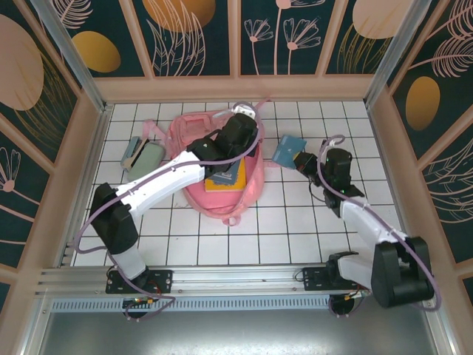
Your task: Pack the student bag
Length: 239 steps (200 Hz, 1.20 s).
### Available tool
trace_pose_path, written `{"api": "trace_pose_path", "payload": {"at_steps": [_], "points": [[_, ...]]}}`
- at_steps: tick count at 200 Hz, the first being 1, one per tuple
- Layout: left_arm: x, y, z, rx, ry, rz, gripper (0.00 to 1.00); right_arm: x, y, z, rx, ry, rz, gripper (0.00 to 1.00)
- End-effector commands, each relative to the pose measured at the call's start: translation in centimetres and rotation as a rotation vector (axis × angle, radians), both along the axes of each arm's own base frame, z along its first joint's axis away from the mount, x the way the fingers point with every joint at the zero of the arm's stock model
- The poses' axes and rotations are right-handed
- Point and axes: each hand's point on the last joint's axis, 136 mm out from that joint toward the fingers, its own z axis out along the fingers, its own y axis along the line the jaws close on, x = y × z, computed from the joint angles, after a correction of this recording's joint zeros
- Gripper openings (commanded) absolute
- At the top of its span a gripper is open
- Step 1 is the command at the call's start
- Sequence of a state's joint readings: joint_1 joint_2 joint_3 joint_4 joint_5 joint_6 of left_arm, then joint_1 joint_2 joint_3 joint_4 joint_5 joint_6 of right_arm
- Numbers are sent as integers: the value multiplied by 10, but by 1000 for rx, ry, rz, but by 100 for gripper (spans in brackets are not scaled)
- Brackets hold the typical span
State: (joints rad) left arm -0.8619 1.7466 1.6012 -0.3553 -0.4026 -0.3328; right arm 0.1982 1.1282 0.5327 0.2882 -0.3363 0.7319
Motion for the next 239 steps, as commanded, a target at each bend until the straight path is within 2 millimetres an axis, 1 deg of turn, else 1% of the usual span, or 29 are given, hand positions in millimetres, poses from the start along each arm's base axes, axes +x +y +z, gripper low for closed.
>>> {"api": "trace_pose_path", "payload": {"at_steps": [1,19,37,53,58,62,73,83,94,100,115,132,135,145,148,167,178,193,215,239], "points": [[17,-8,51,-64,-117,17,0,-27,27,10,65,-34,106,0],[20,-12,55,-63,-120,11,0,-47,54,9,103,-36,186,0],[21,-15,54,-64,-117,3,0,-59,82,8,131,-29,247,0],[20,-18,53,-72,-110,-5,0,-62,107,11,152,-33,296,0],[20,-18,52,-74,-106,-8,0,-58,110,12,157,-34,293,0],[20,-18,53,-77,-106,-8,0,-60,120,13,163,-34,315,0],[19,-19,51,-80,-101,-11,0,-55,131,12,173,-28,321,0],[18,-18,52,-86,-99,-14,0,-46,137,10,186,-15,306,0],[16,-19,51,-92,-97,-22,0,-33,137,4,198,3,259,0],[14,-19,52,-96,-94,-30,0,-27,138,6,209,-3,240,0],[12,-19,53,-107,-92,-38,0,-8,143,2,216,8,201,0],[9,-20,54,-116,-89,-51,0,15,151,2,222,10,172,0],[8,-20,53,-117,-87,-53,0,18,151,-3,215,21,160,0],[7,-20,52,-118,-85,-58,0,34,150,-7,210,32,116,0],[6,-20,52,-117,-84,-61,0,39,149,-7,213,32,102,0],[4,-19,51,-119,-82,-68,0,64,140,-22,219,67,-5,0],[2,-18,49,-120,-80,-70,0,75,139,-30,238,87,-55,0],[0,-18,46,-125,-74,-75,0,87,141,-38,272,112,-98,0],[-2,-19,42,-135,-63,-83,0,107,144,-54,277,142,-160,0],[-2,-18,35,-130,-49,-82,0,123,147,-64,285,168,-206,0]]}}
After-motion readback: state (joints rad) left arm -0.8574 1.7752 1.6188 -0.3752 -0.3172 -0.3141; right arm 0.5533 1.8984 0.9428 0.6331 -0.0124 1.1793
